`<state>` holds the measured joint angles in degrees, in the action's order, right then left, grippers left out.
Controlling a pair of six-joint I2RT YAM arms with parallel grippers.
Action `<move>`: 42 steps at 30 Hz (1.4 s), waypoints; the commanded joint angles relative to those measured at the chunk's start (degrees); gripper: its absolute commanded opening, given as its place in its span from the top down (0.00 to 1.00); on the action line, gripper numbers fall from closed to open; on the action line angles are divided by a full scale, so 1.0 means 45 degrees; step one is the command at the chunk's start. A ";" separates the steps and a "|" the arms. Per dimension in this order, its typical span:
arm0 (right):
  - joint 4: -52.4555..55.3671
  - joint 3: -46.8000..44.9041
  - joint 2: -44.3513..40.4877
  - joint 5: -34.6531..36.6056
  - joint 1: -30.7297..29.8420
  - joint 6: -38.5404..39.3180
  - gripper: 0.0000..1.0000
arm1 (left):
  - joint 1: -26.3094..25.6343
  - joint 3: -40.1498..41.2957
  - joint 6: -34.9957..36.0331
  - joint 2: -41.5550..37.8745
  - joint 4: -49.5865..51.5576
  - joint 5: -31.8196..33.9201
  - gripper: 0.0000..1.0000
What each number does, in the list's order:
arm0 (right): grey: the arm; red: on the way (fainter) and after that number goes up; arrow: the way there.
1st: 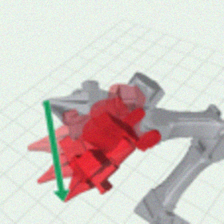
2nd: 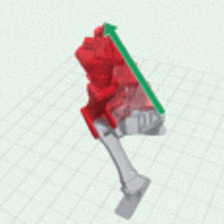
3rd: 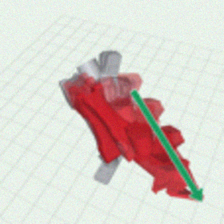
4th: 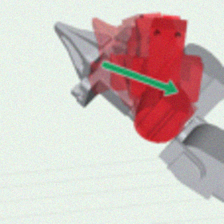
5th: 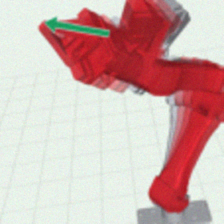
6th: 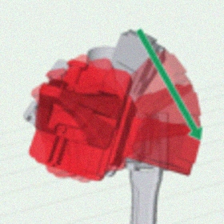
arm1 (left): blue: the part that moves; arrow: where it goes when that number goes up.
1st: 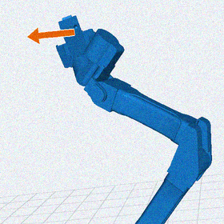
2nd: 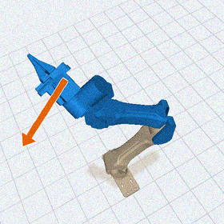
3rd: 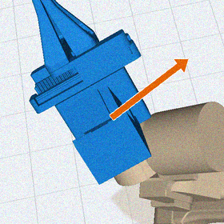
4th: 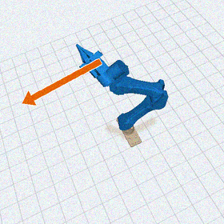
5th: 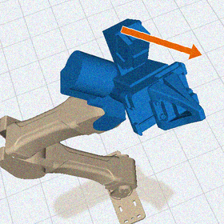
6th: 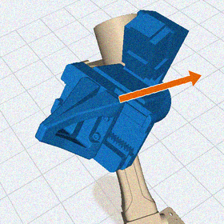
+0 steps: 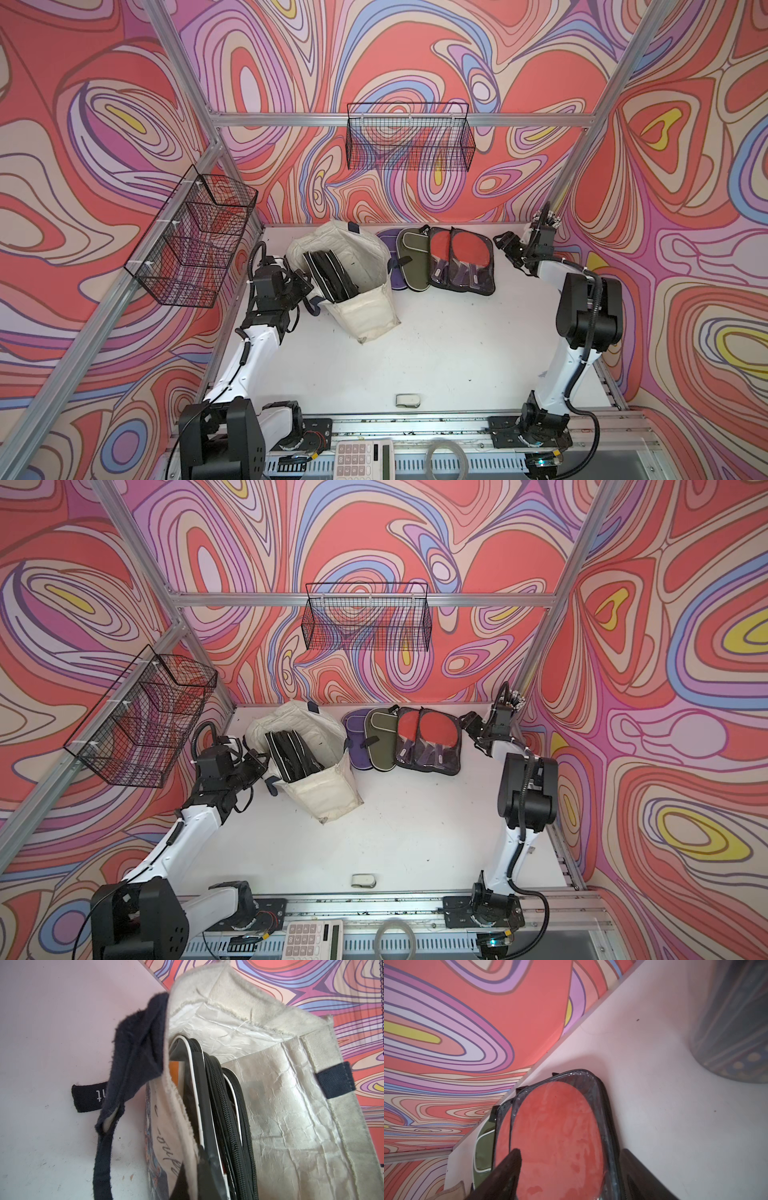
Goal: Remove the ping pong set from the canvas bag
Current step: Place the ping pong set at the center of the board, then pick up the ping pong set from the canvas bag.
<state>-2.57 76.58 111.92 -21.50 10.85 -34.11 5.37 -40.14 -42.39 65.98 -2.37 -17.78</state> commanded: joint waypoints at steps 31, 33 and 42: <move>0.7196 0.9446 0.0358 0.3666 -1.2219 0.4383 0.02 | 0.0097 0.0132 -0.0306 -0.0071 -0.0313 -0.0112 1.00; 0.7673 1.0225 0.1034 0.3853 -1.2587 0.4572 0.02 | 0.0096 0.0170 -0.0306 -0.0106 -0.0315 -0.0111 1.00; 0.9176 1.2923 0.3810 0.4467 -1.3230 0.4971 0.04 | 0.0097 0.0169 -0.0307 -0.0105 -0.0357 -0.0092 1.00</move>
<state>34.65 131.96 126.54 -3.70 -48.49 -13.52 5.37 -39.99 -43.33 65.98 -2.81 -17.96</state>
